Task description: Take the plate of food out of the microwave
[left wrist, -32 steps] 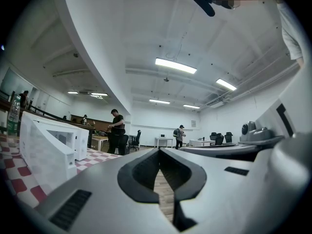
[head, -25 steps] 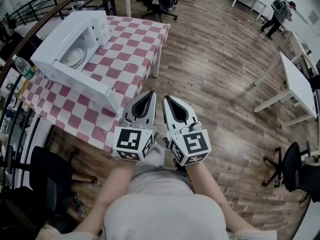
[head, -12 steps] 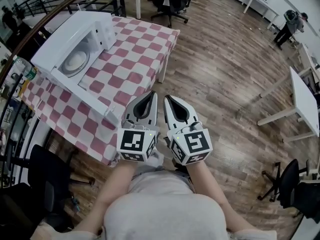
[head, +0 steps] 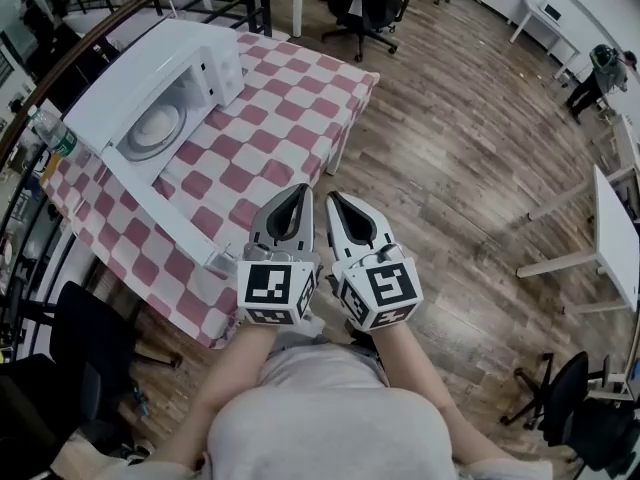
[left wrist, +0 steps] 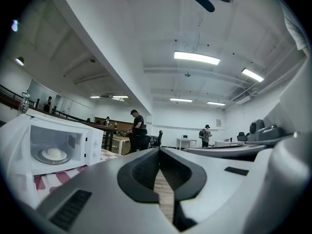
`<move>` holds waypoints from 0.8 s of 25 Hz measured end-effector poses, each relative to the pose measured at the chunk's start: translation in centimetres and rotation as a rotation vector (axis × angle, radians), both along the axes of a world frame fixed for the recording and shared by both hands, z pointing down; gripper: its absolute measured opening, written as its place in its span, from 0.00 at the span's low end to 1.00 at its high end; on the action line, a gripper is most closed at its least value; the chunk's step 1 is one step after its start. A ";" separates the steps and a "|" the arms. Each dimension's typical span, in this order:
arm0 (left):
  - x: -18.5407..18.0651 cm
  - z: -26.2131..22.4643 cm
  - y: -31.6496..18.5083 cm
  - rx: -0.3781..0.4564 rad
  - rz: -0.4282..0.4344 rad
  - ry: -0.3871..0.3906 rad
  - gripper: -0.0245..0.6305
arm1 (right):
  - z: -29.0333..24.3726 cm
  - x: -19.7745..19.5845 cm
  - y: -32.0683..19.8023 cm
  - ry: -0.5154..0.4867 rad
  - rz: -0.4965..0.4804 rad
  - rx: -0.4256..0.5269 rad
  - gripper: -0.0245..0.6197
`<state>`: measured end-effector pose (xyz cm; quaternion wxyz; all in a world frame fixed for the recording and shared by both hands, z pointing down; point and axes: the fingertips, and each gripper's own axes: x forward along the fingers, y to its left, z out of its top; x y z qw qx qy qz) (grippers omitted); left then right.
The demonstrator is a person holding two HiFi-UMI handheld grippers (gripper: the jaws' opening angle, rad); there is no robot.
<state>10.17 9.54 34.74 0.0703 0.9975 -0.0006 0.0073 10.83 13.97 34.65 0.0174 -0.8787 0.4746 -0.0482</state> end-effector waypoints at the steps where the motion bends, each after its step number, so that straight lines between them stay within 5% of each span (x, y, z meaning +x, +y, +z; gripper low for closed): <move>1: 0.4 0.1 -0.3 -0.003 -0.007 -0.001 0.04 | 0.1 0.5 -0.2 -0.001 -0.005 -0.001 0.08; 20: 4.3 2.5 -5.4 -0.044 -0.120 -0.042 0.04 | 1.6 5.5 -5.4 -0.035 -0.099 -0.004 0.08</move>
